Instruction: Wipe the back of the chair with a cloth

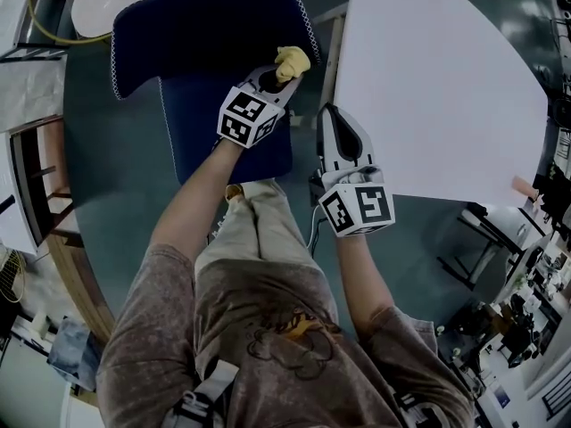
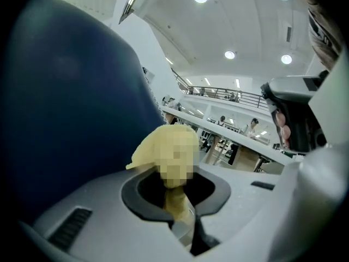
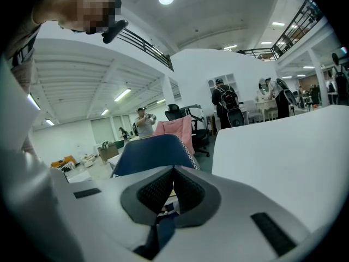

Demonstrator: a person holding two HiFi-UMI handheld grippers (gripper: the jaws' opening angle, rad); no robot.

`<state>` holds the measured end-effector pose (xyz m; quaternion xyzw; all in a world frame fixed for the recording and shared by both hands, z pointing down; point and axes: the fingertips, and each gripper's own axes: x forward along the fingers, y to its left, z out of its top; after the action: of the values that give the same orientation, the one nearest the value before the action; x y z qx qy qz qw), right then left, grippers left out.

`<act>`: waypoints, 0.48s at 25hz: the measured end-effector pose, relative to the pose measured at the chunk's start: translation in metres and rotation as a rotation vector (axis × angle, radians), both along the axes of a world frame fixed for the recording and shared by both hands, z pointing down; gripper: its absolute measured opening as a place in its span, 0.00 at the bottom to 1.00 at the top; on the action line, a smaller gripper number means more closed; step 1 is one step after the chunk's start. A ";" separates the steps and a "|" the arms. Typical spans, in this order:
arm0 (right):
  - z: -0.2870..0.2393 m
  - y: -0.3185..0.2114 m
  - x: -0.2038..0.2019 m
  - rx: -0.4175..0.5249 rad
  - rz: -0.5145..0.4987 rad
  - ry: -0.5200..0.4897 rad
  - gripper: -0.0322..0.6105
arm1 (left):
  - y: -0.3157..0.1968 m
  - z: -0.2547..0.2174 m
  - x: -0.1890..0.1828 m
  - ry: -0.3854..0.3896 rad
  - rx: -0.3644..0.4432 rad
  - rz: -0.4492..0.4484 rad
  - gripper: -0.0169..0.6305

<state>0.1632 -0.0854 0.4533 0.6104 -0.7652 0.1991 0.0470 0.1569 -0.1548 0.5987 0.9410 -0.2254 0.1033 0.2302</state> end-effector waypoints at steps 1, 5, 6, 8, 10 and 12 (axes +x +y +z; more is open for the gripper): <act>0.001 0.000 -0.002 -0.001 -0.004 0.000 0.09 | -0.001 0.001 -0.008 -0.008 0.007 -0.023 0.13; 0.007 -0.003 -0.009 -0.003 -0.019 0.002 0.09 | -0.009 0.009 -0.044 -0.038 0.023 -0.100 0.13; 0.007 -0.004 -0.012 -0.002 -0.023 0.001 0.09 | -0.011 0.011 -0.055 -0.046 0.023 -0.119 0.13; 0.008 -0.007 -0.021 0.000 -0.036 -0.004 0.09 | -0.015 0.018 -0.082 -0.071 0.023 -0.168 0.13; 0.010 -0.010 -0.030 -0.001 -0.050 -0.011 0.09 | -0.018 0.025 -0.112 -0.099 0.024 -0.228 0.13; 0.013 -0.012 -0.037 -0.001 -0.065 -0.010 0.09 | -0.020 0.033 -0.140 -0.124 0.019 -0.283 0.13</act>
<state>0.1257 -0.0977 0.4659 0.5841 -0.7848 0.2011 0.0498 0.0168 -0.1750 0.6321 0.8938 -0.3706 0.1254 0.2193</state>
